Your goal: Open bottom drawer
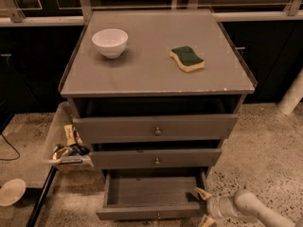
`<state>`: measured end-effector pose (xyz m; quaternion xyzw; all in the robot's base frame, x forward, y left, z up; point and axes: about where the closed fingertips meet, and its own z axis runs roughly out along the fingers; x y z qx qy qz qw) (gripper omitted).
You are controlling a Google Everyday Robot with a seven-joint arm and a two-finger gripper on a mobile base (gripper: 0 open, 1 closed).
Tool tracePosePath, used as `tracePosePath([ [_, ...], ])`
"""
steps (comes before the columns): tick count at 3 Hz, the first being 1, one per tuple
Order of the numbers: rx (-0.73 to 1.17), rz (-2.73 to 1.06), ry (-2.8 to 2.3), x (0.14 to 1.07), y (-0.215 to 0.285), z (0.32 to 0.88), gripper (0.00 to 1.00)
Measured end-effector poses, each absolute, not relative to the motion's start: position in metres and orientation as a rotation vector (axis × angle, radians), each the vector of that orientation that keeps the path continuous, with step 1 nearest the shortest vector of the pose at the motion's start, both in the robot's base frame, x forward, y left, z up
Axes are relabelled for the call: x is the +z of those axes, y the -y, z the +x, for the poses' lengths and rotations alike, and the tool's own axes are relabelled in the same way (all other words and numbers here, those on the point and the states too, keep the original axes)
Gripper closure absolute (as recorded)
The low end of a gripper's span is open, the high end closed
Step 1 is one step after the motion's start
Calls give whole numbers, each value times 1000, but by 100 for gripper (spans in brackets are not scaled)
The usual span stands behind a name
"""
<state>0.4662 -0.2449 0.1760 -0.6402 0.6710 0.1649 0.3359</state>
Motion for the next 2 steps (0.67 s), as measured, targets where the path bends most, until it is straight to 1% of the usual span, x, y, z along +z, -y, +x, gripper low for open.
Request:
tracePosePath([
  [2, 220, -1843, -1577, 281, 241, 454, 0],
])
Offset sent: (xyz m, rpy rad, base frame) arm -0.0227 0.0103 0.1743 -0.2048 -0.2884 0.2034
